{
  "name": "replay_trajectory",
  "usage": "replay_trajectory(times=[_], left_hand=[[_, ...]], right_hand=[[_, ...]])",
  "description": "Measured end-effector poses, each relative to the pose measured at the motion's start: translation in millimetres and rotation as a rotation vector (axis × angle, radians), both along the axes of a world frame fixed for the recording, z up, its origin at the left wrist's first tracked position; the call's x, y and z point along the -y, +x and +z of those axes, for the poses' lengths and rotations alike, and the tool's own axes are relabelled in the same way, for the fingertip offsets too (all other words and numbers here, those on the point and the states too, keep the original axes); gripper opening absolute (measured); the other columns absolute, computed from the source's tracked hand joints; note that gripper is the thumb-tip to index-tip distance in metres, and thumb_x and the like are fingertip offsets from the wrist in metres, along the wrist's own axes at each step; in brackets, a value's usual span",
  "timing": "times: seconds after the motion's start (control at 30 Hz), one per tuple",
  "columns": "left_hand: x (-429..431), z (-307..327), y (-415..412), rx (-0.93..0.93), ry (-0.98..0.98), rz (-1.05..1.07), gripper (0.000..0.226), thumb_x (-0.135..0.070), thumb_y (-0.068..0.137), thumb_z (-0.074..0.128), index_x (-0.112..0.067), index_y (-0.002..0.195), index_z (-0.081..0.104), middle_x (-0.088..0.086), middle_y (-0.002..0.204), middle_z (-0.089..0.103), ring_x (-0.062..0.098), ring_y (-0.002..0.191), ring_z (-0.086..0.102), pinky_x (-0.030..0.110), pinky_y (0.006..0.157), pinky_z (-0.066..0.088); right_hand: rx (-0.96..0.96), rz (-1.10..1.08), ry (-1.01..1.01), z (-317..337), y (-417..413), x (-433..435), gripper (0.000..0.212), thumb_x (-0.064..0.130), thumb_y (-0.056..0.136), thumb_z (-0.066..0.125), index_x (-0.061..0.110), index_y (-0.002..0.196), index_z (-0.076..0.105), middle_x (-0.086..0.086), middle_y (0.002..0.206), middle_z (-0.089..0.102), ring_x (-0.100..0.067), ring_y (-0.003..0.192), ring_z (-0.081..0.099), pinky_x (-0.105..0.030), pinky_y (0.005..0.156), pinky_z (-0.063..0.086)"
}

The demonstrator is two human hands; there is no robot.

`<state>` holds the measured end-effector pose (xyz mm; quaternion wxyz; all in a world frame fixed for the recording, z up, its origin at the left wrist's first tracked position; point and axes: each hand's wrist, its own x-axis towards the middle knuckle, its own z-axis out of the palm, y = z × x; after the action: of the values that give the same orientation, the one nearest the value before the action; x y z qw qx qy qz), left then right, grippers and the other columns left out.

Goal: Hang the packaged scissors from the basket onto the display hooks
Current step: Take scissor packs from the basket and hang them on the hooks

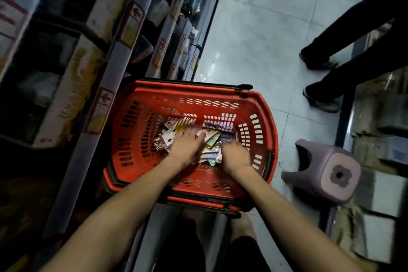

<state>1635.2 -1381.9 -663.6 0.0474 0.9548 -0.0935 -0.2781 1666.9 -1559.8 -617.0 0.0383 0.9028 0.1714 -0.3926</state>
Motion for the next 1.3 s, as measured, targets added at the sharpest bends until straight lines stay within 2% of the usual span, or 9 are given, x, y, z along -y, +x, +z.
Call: replay_trajectory(times=[0.17,0.33,0.47,0.67,0.8,1.0,1.1,1.17,1.3], left_hand=[[-5.7,-55.7,13.3,-0.021,0.06,-0.097,0.065,-0.023,0.099,0.059,-0.021,0.158,0.031,0.014,0.163,0.035,0.036,0.149,0.035,0.046,0.114,0.036],[-15.9,-71.5,6.0,-0.01,-0.03,-0.055,0.071,-0.031,0.09,0.075,-0.03,0.153,0.043,0.004,0.157,0.048,0.032,0.142,0.046,0.044,0.107,0.042],[-33.4,-54.2,-6.2,0.039,-0.056,-0.027,0.063,-0.029,0.094,0.07,-0.027,0.154,0.048,0.003,0.153,0.054,0.031,0.134,0.054,0.044,0.107,0.042],[-53.7,-16.9,-23.5,0.055,-0.088,0.088,0.067,-0.01,0.088,0.07,-0.027,0.15,0.054,0.003,0.15,0.059,0.031,0.136,0.054,0.045,0.106,0.042],[-51.5,8.8,-28.7,0.134,-0.149,0.155,0.051,-0.024,0.092,0.067,-0.031,0.143,0.061,-0.003,0.138,0.067,0.027,0.128,0.06,0.043,0.1,0.044],[-53.5,42.8,-31.6,0.143,-0.437,0.516,0.049,0.001,0.091,0.064,-0.029,0.129,0.073,-0.007,0.125,0.075,0.021,0.114,0.063,0.035,0.097,0.051],[-55.0,59.7,-35.4,0.134,-0.522,0.69,0.042,-0.003,0.093,0.066,-0.031,0.122,0.077,-0.006,0.116,0.079,0.02,0.102,0.072,0.031,0.086,0.053],[-54.4,75.5,-37.6,0.145,-0.59,0.781,0.033,-0.007,0.095,0.069,-0.027,0.119,0.078,-0.008,0.112,0.079,0.014,0.103,0.074,0.032,0.091,0.056],[-46.5,112.1,-44.2,0.256,-0.637,0.922,0.016,-0.009,0.089,0.08,-0.019,0.101,0.075,-0.017,0.093,0.076,0.002,0.091,0.07,0.018,0.082,0.049]], right_hand=[[0.096,-0.055,-0.045,-45.3,29.2,0.7,0.047,0.005,0.092,0.056,0.009,0.138,0.046,-0.017,0.137,0.05,-0.036,0.125,0.052,-0.045,0.095,0.05],[0.144,0.001,0.002,-81.7,49.6,-7.7,0.055,0.003,0.094,0.054,0.007,0.147,0.039,-0.02,0.141,0.049,-0.038,0.123,0.056,-0.046,0.092,0.052],[0.122,0.086,0.004,-102.8,57.3,-11.4,0.066,0.005,0.092,0.061,0.007,0.152,0.034,-0.023,0.14,0.051,-0.039,0.121,0.058,-0.046,0.092,0.053],[0.082,0.13,0.051,-114.5,63.1,-12.3,0.046,0.009,0.097,0.059,0.012,0.142,0.049,-0.019,0.129,0.059,-0.038,0.113,0.062,-0.043,0.087,0.055],[0.071,0.096,0.092,-109.8,64.9,-9.3,0.041,0.013,0.102,0.05,0.012,0.143,0.046,-0.02,0.129,0.06,-0.038,0.113,0.063,-0.04,0.085,0.053],[0.145,0.097,0.083,-73.8,58.5,-12.6,0.034,0.004,0.1,0.045,0.009,0.132,0.053,-0.017,0.117,0.069,-0.036,0.105,0.068,-0.042,0.083,0.054],[0.155,-0.052,0.147,-42.9,49.5,-12.0,0.037,0.005,0.097,0.048,0.014,0.132,0.051,-0.014,0.112,0.071,-0.036,0.101,0.069,-0.039,0.074,0.05],[0.138,-0.217,0.225,-18.3,37.9,-9.2,0.036,0.007,0.096,0.053,0.018,0.13,0.052,-0.013,0.105,0.072,-0.035,0.095,0.07,-0.036,0.068,0.044],[0.127,-0.645,0.533,40.3,8.4,1.1,0.032,0.008,0.093,0.061,0.021,0.123,0.062,0.001,0.097,0.073,-0.023,0.081,0.068,-0.023,0.057,0.043]])
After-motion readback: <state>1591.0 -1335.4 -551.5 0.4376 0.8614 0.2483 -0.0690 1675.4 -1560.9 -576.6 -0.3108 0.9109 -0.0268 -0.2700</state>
